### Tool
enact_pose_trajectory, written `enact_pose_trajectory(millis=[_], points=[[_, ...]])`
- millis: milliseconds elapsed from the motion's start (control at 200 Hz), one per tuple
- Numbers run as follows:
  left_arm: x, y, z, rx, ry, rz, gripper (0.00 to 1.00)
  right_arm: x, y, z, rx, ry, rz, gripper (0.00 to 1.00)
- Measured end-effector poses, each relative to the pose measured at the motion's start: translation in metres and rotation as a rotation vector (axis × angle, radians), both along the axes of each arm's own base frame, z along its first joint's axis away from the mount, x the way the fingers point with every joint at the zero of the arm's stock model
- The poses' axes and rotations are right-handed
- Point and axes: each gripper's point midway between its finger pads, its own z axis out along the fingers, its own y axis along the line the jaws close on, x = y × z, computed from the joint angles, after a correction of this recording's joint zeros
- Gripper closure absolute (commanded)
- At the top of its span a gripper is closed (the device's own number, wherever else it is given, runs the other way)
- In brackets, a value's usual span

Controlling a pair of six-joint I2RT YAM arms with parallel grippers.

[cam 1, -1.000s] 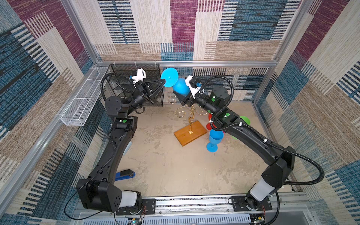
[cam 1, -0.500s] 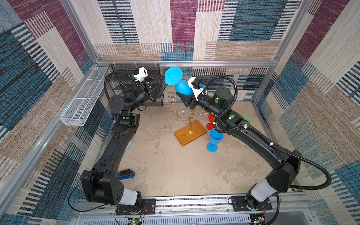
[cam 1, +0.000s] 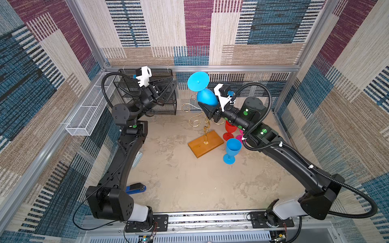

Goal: Take the wine glass off the wine glass rack
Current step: Pass the wine glass.

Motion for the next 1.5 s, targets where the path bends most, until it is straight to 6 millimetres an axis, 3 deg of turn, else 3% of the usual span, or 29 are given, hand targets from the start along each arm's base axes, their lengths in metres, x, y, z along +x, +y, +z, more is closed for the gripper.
enact_pose_trajectory(millis=[110, 210, 376, 591, 1012, 1172, 1282, 1307, 1422, 1502], points=[[-0.027, 0.001, 0.005, 0.135, -0.262, 0.226, 0.45, -0.010, -0.009, 0.003, -0.018, 0.046, 0.000, 0.62], [-0.038, 0.001, -0.014, 0.276, -0.551, 0.463, 0.42, -0.018, -0.015, 0.003, -0.036, 0.079, 0.000, 0.62], [-0.002, -0.005, -0.049, 0.552, -0.869, 0.681, 0.46, -0.019, -0.016, -0.015, -0.093, 0.153, 0.000, 0.64], [0.005, -0.021, -0.063, 0.705, -1.237, 0.742, 0.50, -0.019, -0.010, -0.037, -0.140, 0.242, 0.026, 0.66], [0.002, -0.034, -0.063, 0.721, -1.497, 0.803, 0.56, -0.021, 0.012, -0.067, -0.192, 0.330, 0.097, 0.66], [-0.002, -0.037, -0.064, 0.729, -1.540, 0.803, 0.72, -0.025, 0.016, -0.069, -0.186, 0.346, 0.118, 0.66], [-0.005, -0.038, -0.067, 0.731, -1.554, 0.787, 0.94, -0.026, 0.020, -0.068, -0.177, 0.351, 0.132, 0.64], [-0.006, -0.038, -0.067, 0.737, -1.570, 0.795, 1.00, -0.026, 0.021, -0.067, -0.173, 0.353, 0.134, 0.64], [-0.001, -0.036, -0.068, 0.763, -1.581, 0.824, 1.00, -0.028, 0.022, -0.064, -0.161, 0.360, 0.140, 0.55], [-0.003, -0.035, -0.067, 0.764, -1.585, 0.829, 1.00, -0.028, 0.023, -0.064, -0.156, 0.363, 0.144, 0.39]])
